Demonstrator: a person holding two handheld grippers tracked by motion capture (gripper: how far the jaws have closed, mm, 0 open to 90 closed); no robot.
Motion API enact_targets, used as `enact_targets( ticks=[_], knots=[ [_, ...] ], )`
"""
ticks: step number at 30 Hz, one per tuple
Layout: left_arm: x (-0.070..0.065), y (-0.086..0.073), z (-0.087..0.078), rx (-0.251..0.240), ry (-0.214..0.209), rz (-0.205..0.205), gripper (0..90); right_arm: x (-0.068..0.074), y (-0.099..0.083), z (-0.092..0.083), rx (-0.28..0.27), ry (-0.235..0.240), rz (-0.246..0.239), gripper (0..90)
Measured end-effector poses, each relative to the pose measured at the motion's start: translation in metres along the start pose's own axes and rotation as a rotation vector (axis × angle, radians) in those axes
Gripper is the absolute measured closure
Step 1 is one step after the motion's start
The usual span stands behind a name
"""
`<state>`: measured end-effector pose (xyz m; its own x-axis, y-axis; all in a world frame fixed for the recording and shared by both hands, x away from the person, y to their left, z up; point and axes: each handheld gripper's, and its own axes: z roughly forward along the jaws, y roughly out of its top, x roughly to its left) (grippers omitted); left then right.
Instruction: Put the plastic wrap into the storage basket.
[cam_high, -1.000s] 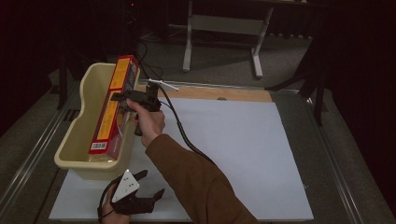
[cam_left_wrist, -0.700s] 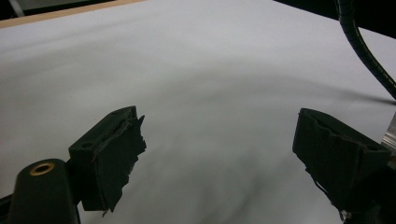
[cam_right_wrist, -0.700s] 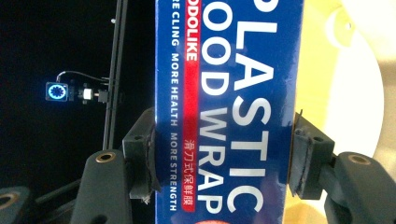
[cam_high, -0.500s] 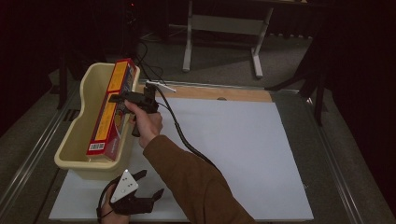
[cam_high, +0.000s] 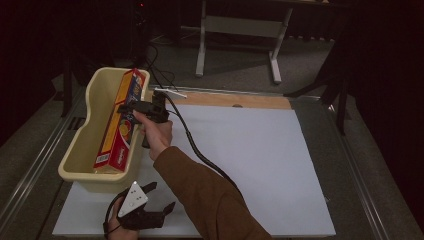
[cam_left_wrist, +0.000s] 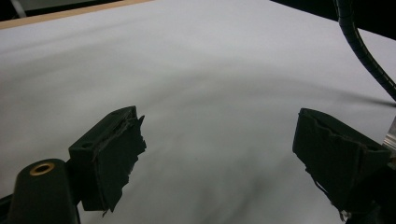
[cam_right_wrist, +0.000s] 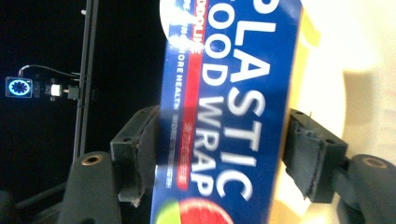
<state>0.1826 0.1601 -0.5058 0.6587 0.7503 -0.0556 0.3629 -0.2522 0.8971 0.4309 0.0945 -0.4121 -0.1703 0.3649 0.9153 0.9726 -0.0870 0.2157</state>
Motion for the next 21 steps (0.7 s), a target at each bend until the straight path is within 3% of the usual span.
enact_targets(
  ticks=[2, 4, 5, 7, 12, 16, 21],
  knots=[
    [0.0, 0.0, 0.0, 0.0, 0.0, -0.001, 15.4, 0.0, 0.001, -0.001, -0.005, -0.001, -0.011, 32.3],
    [0.0, 0.0, 0.001, 0.001, -0.001, -0.003, 15.4, 0.002, 0.003, -0.006, -0.023, 0.086, 0.003, 33.7],
    [0.0, 0.0, 0.001, 0.004, 0.0, -0.001, 15.4, 0.005, 0.003, -0.008, -0.038, 0.103, 0.012, 34.0],
    [0.0, 0.0, 0.001, 0.005, -0.002, 0.001, 15.4, 0.009, 0.003, -0.013, -0.064, 0.089, 0.006, 36.3],
    [-0.001, 0.0, 0.002, 0.003, 0.001, 0.001, 15.4, 0.005, 0.001, -0.02, -0.053, 0.025, -0.052, 37.5],
    [0.0, 0.001, 0.002, 0.006, 0.003, 0.0, 15.4, -0.001, 0.0, -0.026, -0.051, 0.013, -0.071, 37.4],
    [0.001, 0.001, 0.003, 0.008, 0.006, 0.004, 15.4, -0.004, -0.002, -0.038, -0.023, -0.01, -0.145, 38.0]
  ],
)
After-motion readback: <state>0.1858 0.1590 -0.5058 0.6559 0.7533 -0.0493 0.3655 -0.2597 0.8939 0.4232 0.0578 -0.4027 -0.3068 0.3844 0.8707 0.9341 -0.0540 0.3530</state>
